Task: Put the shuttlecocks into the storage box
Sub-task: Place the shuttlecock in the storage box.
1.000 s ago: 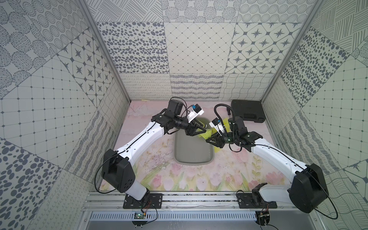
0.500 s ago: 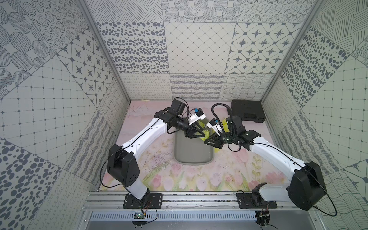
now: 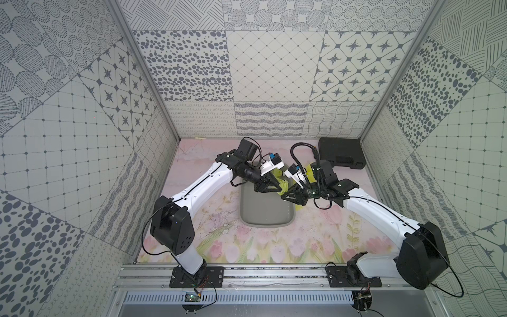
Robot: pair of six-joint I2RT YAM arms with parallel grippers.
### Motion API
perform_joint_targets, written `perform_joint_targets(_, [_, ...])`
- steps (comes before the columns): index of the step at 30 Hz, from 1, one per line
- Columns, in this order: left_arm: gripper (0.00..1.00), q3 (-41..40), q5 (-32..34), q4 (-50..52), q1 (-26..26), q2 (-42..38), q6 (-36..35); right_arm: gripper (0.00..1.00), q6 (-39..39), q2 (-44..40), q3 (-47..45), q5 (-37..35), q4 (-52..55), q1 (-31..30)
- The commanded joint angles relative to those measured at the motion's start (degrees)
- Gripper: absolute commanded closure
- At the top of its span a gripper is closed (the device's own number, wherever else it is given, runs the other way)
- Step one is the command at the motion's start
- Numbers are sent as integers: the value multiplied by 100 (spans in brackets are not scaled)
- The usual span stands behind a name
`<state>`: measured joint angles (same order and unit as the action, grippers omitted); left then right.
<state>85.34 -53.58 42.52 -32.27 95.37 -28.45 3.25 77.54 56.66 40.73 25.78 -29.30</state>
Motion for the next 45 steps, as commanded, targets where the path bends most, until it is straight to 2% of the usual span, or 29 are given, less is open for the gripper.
perform_joint_targets(1, [76,44,-108,166,-11,47,-73,74,75,112,246,54,-10,-41])
perform_joint_targets(3, [91,94,-95,217,-12,85,-47,74,77,137,266,10,12,-41])
perform_joint_targets(5, [100,164,-122,286,-16,134,-31,72,60,138,281,-38,2,-41])
perform_joint_targets(8, [100,215,-155,228,-13,158,121,63,13,89,234,-153,-68,-41])
perform_joint_targets(10, [100,147,-95,-115,-19,119,555,47,-15,6,140,-314,-176,-39])
perform_joint_targets(11, [100,73,-52,-387,-9,88,845,40,-41,-66,56,-462,-258,-41])
perform_joint_targets(14, [100,-325,213,-1473,-15,-111,1920,30,-77,-360,-251,-925,-563,-41])
perform_joint_targets(17, [100,-979,681,-2965,-9,-396,3186,25,-250,-725,-600,-1441,-982,-31])
perform_joint_targets(20, [100,-1602,1175,-4178,-14,-675,4217,22,-477,-1109,-958,-1918,-1456,-30])
perform_joint_targets(23, [100,-2019,1650,-4876,-26,-854,5040,20,-711,-1456,-1317,-2400,-1898,-32])
perform_joint_targets(31, [100,-2619,2734,-5366,-52,-1029,6820,19,-1228,-1947,-1806,-3229,-2478,-32])
perform_joint_targets(39, [100,-3059,3604,-5597,-311,-991,7932,17,-1401,-1919,-1899,-3424,-2539,-32])
perform_joint_targets(45, [100,-3161,3954,-5652,-533,-845,8294,17,-1415,-1921,-1926,-3458,-2542,-32])
